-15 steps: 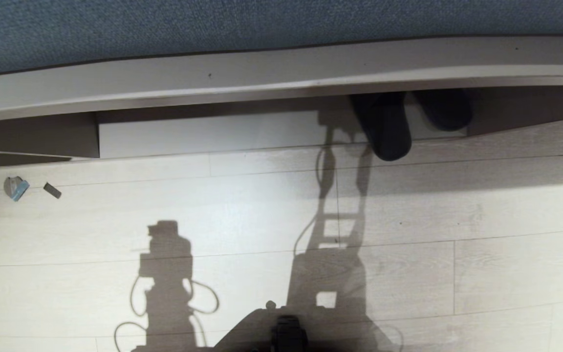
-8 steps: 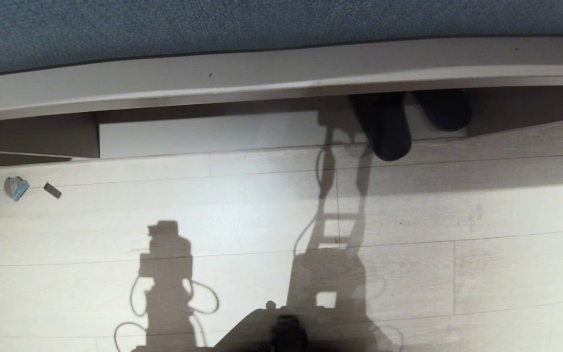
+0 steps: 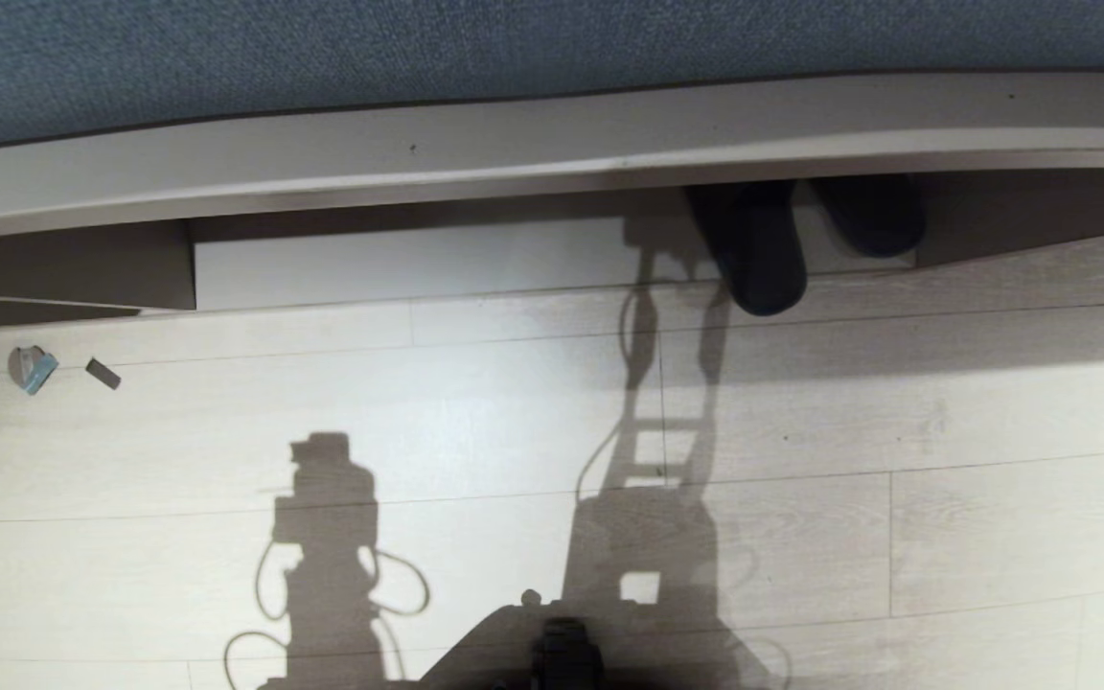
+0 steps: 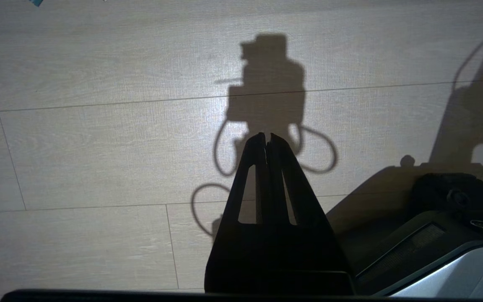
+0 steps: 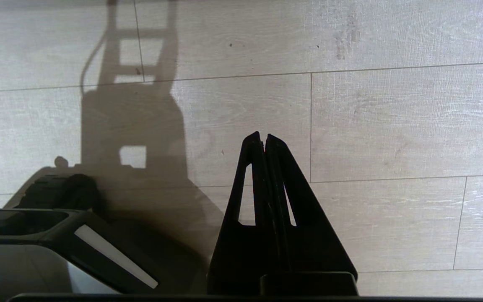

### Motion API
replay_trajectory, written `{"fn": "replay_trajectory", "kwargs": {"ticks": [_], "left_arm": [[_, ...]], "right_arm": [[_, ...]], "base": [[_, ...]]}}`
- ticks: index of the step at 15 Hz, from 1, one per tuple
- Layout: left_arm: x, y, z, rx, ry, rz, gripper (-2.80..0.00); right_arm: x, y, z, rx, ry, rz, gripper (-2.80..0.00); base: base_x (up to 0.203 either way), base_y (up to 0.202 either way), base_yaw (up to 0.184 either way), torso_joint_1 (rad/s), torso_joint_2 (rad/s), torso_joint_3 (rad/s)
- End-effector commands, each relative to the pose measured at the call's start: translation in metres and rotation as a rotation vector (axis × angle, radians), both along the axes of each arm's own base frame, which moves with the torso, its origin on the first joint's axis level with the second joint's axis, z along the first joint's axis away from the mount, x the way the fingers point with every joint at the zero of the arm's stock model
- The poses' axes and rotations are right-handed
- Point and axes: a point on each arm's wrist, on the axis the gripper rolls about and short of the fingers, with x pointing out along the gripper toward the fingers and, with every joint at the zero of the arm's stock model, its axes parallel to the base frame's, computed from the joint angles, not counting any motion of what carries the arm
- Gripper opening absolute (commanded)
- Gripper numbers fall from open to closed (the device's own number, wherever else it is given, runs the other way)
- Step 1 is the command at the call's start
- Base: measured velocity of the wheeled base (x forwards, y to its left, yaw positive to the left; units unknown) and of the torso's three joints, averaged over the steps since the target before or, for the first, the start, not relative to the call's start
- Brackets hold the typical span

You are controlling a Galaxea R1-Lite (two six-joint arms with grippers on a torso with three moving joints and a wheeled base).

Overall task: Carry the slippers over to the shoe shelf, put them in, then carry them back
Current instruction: Pick up the slippers in the shoe cabinet

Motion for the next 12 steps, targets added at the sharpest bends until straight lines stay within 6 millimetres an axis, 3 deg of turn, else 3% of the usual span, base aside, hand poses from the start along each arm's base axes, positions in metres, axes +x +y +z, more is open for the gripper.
{"fn": "replay_trajectory", "kwargs": {"ticks": [1,5,8,11,12], "left_arm": [[0.0,0.0,0.0,-0.001,0.0,0.001,-2.8],[0.0,0.0,0.0,-0.001,0.0,0.001,-2.8],[0.0,0.0,0.0,-0.001,0.0,0.001,-2.8],[0.0,0.0,0.0,-0.001,0.0,0.001,-2.8],[0.0,0.0,0.0,-0.001,0.0,0.001,-2.8]], "right_arm": [[0.0,0.0,0.0,0.0,0.004,-0.001,-2.8],[-0.002,0.0,0.007,-0.002,-0.028,0.004,-2.8],[-0.007,0.0,0.061,-0.003,-0.079,0.025,-2.8],[0.016,0.002,0.106,-0.037,-0.003,0.098,-2.8],[0.034,0.003,0.119,-0.062,0.04,0.118,-2.8]], "base": [[0.0,0.0,0.0,0.0,0.0,0.0],[0.0,0.0,0.0,0.0,0.0,0.0],[0.0,0.0,0.0,0.0,0.0,0.0],[0.0,0.0,0.0,0.0,0.0,0.0],[0.0,0.0,0.0,0.0,0.0,0.0]]}}
